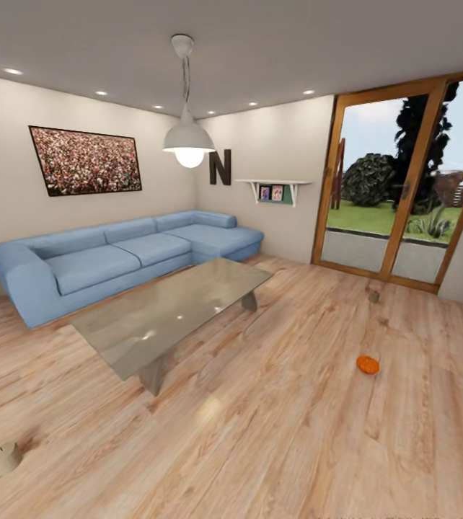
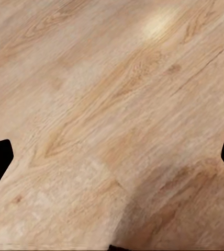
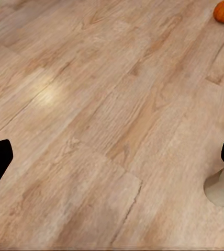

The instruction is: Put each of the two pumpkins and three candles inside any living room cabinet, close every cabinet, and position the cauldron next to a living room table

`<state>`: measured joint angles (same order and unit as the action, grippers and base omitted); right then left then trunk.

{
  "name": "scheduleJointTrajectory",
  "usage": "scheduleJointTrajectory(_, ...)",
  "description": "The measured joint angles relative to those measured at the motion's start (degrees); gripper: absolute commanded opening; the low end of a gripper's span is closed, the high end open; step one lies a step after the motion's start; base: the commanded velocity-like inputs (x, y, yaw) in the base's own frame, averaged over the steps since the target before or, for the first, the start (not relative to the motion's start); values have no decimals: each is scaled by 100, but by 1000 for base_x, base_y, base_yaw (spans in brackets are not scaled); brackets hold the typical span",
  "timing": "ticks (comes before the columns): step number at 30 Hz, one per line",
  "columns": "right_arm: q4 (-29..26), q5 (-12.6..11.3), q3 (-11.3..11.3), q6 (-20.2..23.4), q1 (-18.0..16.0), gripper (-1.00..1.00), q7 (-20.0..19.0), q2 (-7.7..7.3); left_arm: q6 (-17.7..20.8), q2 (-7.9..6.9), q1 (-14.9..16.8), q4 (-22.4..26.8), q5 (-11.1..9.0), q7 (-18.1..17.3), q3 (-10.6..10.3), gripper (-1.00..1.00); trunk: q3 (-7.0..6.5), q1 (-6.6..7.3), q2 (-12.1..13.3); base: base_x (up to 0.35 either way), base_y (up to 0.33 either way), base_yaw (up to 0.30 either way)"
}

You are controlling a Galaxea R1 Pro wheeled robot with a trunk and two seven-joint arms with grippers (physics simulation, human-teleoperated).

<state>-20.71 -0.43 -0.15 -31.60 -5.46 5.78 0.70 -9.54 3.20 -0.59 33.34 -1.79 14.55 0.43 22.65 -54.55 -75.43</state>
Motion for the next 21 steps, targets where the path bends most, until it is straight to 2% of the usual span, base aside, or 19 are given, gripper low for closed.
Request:
scheduleJointTrajectory(1,29,4,3,-3,-3,100,-1,1,-88,0,1,-28,-24,8,16,100,-3,0,0,0,0,-147)
scheduleJointTrajectory(2,116,12,9,-9,-9,100,-6,0,-466,9,0,-78,-146,34,93,100,-7,0,0,0,0,-168)
scheduleJointTrajectory(3,150,15,11,-11,-11,100,-10,0,-674,22,2,-114,-202,47,126,100,-12,0,0,0,0,-178)
scheduleJointTrajectory(5,177,18,13,-97,-12,100,-13,-8,-874,20,0,-157,-243,32,154,100,-24,0,0,0,0,-195)
scheduleJointTrajectory(8,189,22,7,-304,-13,100,-13,-19,-917,17,-1,-367,-253,34,154,100,-41,0,0,-6,0,-205)
scheduleJointTrajectory(13,185,21,6,-327,-13,100,-12,-26,-920,14,0,-425,-251,35,151,100,-67,-1,0,-109,0,-231)
scheduleJointTrajectory(21,187,19,5,-330,-15,100,-14,-30,-921,20,0,-441,-251,35,150,100,-96,-3,1,-279,0,-259)
